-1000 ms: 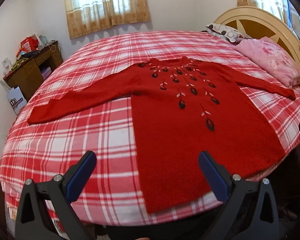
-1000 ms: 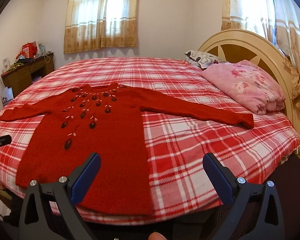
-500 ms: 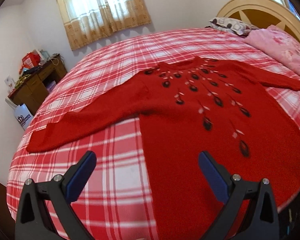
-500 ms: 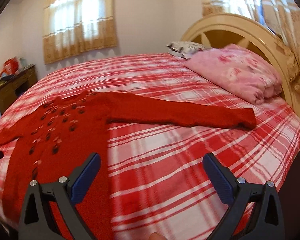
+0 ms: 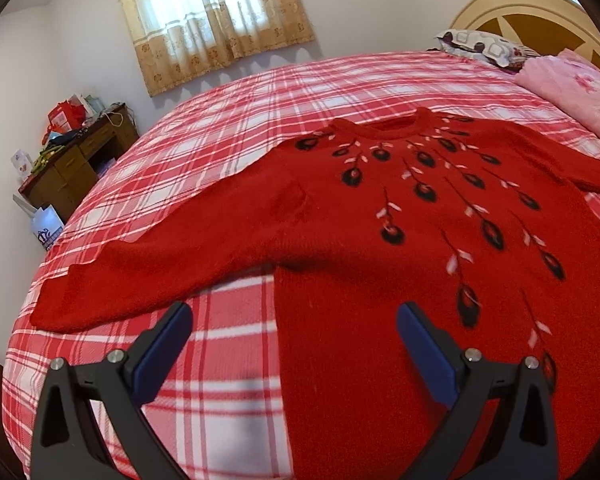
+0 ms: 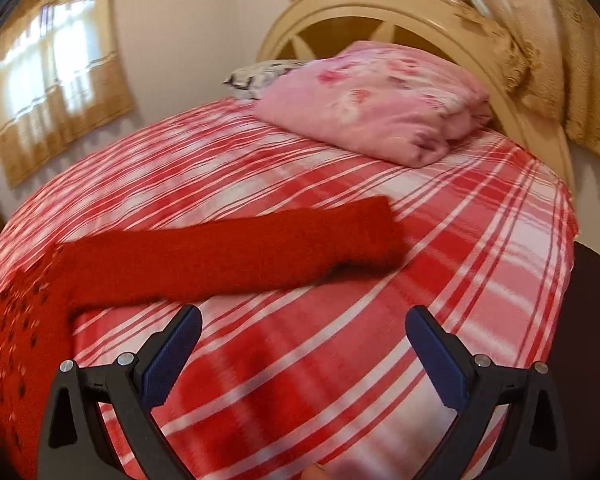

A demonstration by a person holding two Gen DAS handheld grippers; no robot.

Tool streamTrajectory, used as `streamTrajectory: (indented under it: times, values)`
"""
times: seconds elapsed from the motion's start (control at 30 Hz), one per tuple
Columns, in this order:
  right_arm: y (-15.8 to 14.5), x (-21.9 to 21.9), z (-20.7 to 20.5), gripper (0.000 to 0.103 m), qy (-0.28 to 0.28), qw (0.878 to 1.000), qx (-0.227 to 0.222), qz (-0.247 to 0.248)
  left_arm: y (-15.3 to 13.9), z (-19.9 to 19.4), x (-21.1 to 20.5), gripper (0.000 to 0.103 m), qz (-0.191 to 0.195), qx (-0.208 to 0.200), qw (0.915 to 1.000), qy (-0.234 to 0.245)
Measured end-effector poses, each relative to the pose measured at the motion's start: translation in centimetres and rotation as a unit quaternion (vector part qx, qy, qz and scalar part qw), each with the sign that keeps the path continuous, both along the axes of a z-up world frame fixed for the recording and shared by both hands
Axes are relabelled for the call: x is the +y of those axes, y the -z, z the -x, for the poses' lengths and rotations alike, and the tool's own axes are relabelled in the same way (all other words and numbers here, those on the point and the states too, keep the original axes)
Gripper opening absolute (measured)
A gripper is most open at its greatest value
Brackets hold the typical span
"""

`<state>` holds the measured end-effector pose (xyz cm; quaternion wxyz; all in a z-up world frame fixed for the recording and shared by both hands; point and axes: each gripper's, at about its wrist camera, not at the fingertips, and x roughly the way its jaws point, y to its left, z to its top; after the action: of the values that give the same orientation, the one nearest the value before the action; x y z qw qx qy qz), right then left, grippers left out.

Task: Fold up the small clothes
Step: 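Move the right tool to the sweater's sleeve cuff and grasp it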

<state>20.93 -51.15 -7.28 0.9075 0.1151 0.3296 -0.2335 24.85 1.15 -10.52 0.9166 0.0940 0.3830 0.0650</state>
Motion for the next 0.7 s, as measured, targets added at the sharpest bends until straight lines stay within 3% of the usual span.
streamTrajectory:
  times: [0.23,0.3,0.43,0.5,0.53,0.63,0.7]
  values:
    - [-0.4,-5.1,-2.0,0.100,0.037,0.997,0.014,-0.069,0.5,-3.1,1.7,0.103,0.005,0.004,0.9995,-0.030]
    - [-0.1,-6.5,-2.6,0.088,0.047,0.994,0.020,-0.098,0.7,-4.1,2.4,0.103,0.007,0.005,0.9992,-0.039]
    - [0.3,-7.9,-3.4,0.078,0.062,0.991,0.025,-0.120,1.0,-5.7,3.5,0.103,0.011,0.005,0.9985,-0.053]
    - [0.6,-8.0,-4.2,0.063,0.054,0.990,0.034,-0.126,1.2,-6.2,4.1,0.103,0.015,0.003,0.9980,-0.062]
    - [0.7,-8.0,-4.5,0.060,0.050,0.990,0.037,-0.127,1.2,-6.4,4.2,0.103,0.016,0.004,0.9978,-0.065]
    - [0.9,-7.9,-5.8,0.035,0.036,0.990,0.054,-0.126,1.7,-6.9,4.9,0.103,0.016,0.004,0.9971,-0.074]
    - [1.2,-7.8,-6.5,0.012,0.024,0.987,0.057,-0.145,2.0,-7.3,5.6,0.103,0.020,0.006,0.9966,-0.079]
